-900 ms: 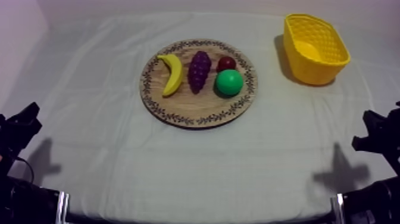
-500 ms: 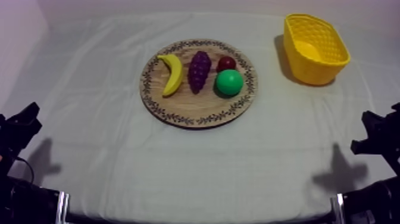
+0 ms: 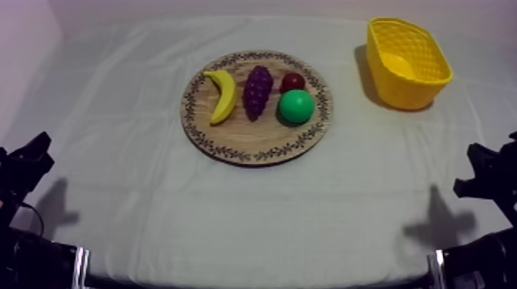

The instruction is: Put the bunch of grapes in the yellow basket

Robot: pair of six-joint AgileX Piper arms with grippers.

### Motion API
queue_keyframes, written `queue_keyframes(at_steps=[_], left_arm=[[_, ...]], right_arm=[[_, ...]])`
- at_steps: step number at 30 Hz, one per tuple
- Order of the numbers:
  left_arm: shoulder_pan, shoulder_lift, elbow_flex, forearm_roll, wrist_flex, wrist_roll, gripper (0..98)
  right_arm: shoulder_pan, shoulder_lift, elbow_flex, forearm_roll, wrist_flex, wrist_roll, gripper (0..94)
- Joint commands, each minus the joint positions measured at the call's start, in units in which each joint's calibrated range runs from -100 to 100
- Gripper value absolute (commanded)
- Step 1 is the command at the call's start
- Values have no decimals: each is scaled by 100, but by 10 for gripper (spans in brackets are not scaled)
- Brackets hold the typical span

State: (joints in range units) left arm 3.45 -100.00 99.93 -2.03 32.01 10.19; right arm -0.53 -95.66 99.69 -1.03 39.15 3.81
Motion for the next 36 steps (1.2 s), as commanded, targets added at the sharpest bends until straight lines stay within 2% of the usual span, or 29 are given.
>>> queue_keyframes(at_steps=[1,10,17,26,31,36], left_arm=[[-2,0,-4,1,0,-1,1],[-2,0,-4,1,0,-1,1],[-2,0,-4,1,0,-1,1],[-2,0,-4,1,0,-1,1],[-2,0,-4,1,0,-1,1],[-2,0,-4,1,0,-1,1]], right_arm=[[-43,32,-3,33,2,24,6],[-324,871,-596,294,-167,-4,6],[-391,2012,-1830,270,-82,-1,6],[-221,3404,-3721,-63,293,207,7],[-287,3964,-4539,-266,388,390,7],[-352,4648,-5504,-586,682,620,7]])
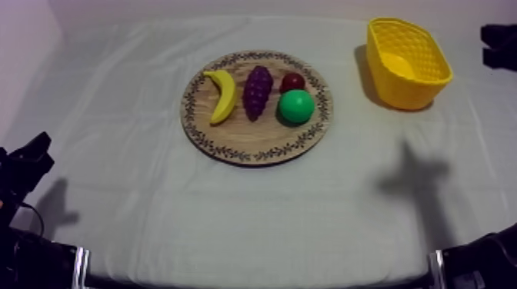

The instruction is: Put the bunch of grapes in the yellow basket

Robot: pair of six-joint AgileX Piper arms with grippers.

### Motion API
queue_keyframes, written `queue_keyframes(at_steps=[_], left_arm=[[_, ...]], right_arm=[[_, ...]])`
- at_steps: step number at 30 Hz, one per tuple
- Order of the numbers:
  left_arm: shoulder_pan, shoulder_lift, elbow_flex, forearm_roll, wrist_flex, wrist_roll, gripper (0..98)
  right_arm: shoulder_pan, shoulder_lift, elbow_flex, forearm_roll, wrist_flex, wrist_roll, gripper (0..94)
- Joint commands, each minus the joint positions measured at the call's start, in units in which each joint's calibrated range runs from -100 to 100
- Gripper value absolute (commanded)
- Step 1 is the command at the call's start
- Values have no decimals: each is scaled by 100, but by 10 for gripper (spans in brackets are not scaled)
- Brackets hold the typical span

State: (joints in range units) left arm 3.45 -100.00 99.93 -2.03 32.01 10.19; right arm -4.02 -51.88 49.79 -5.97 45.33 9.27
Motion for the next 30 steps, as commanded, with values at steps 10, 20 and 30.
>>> queue_keyframes(at_steps=[10,20,30], left_arm=[[-2,0,-4,1,0,-1,1],[-2,0,-4,1,0,-1,1],[-2,0,-4,1,0,-1,1]], right_arm=[[-335,1257,-1806,-468,187,375,7],[-900,1889,-2531,-404,270,224,7],[-1420,2526,-2972,-53,300,-217,7]])
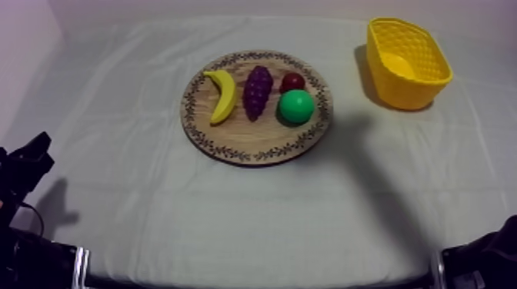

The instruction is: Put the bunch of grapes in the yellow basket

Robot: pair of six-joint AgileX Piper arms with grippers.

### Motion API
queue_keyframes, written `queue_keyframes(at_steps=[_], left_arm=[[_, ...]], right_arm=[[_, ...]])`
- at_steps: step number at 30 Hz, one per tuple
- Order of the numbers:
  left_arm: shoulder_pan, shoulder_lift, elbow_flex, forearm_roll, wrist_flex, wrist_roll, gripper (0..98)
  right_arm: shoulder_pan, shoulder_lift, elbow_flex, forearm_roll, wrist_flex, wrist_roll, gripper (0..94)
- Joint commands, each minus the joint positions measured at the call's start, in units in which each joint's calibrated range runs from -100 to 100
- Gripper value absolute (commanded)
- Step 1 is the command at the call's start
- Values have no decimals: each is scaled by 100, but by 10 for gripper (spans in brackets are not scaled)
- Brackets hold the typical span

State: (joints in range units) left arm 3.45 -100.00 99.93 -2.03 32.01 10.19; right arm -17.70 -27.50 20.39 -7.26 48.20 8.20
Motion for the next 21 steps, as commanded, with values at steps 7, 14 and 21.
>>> queue_keyframes(at_steps=[7,14,21], left_arm=[[-2,0,-4,1,0,0,1],[-2,0,-4,1,0,-1,1],[-2,0,-4,1,0,-1,1]], right_arm=[[-266,629,-245,390,9,-486,7],[-415,1131,-499,529,2,-648,7],[-721,1606,-1069,754,191,-871,8]])
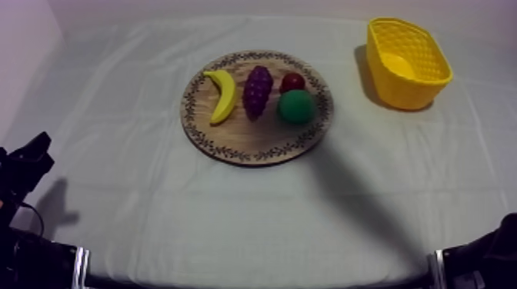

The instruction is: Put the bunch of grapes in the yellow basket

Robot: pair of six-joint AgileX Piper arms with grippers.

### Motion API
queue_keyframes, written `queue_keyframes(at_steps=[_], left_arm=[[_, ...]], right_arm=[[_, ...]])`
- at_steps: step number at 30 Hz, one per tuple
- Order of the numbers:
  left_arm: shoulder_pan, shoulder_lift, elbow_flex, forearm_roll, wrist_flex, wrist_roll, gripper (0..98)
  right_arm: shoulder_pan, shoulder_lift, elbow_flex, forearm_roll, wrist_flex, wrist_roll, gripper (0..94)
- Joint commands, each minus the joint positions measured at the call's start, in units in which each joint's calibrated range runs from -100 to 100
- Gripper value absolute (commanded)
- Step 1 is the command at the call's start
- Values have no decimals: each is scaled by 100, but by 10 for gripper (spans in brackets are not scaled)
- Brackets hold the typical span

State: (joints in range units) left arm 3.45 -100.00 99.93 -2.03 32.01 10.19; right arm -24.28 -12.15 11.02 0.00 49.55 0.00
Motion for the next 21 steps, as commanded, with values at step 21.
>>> queue_keyframes(at_steps=[21], left_arm=[[-2,0,-4,1,0,-1,1]], right_arm=[[-349,2016,-2745,149,923,-367,8]])
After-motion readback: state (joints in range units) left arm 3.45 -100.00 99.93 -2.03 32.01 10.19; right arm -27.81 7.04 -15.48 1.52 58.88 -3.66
